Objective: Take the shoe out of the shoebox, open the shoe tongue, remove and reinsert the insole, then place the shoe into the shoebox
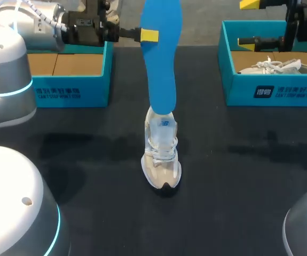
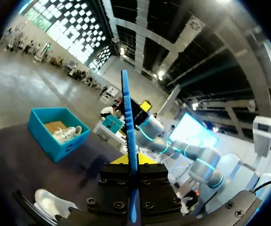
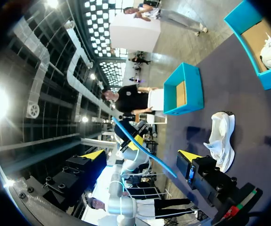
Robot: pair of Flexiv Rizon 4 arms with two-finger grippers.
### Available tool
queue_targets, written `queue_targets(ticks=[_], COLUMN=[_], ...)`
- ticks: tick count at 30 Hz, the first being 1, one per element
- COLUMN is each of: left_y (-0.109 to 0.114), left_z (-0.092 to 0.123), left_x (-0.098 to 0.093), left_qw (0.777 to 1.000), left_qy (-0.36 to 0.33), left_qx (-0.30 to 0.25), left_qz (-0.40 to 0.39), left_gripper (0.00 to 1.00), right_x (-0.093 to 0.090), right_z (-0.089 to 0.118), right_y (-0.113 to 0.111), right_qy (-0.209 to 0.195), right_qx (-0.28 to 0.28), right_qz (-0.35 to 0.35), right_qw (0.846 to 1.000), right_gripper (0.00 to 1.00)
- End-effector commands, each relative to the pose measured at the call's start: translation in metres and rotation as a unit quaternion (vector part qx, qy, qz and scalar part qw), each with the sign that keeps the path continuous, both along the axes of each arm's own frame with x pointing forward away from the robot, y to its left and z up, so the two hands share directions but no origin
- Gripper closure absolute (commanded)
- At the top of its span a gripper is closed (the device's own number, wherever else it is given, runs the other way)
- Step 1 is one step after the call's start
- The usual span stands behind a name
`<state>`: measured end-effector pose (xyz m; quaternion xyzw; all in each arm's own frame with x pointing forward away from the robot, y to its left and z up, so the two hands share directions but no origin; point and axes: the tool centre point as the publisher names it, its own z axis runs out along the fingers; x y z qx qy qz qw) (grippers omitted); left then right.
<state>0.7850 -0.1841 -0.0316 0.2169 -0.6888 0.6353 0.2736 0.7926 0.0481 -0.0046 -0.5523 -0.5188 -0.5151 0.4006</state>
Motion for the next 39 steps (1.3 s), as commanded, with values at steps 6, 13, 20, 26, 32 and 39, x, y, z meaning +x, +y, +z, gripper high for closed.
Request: queue_targets(ticks=[6, 13, 20, 26, 32, 39], left_y=[-0.009, -0.012, -0.012, -0.013, -0.015, -0.018], left_z=[-0.01, -0.015, -0.018, -0.021, -0.025, -0.03], left_x=[0.005, 0.004, 0.003, 0.004, 0.006, 0.009], left_qw=[0.967, 0.959, 0.957, 0.957, 0.954, 0.949], left_qy=[0.254, 0.279, 0.285, 0.288, 0.296, 0.313], left_qx=[-0.015, -0.032, -0.039, -0.038, -0.037, -0.039], left_qz=[-0.033, -0.036, -0.032, -0.03, -0.029, -0.027], left_gripper=[1.0, 1.0, 1.0, 1.0, 1.0, 1.0], right_x=[0.0, 0.0, 0.0, 0.001, -0.004, -0.006], right_z=[0.0, 0.0, 0.0, 0.006, 0.022, 0.041], right_y=[0.001, 0.001, 0.003, 0.012, 0.025, 0.044], right_qy=[0.001, 0.001, 0.006, 0.022, 0.033, 0.041], right_qx=[-0.001, -0.001, -0.017, -0.078, -0.174, -0.28], right_qz=[0.0, 0.0, 0.003, 0.004, -0.012, -0.011], right_qw=[1.0, 1.0, 1.0, 0.997, 0.984, 0.959], right_gripper=[0.0, 0.0, 0.0, 0.0, 0.0, 0.0])
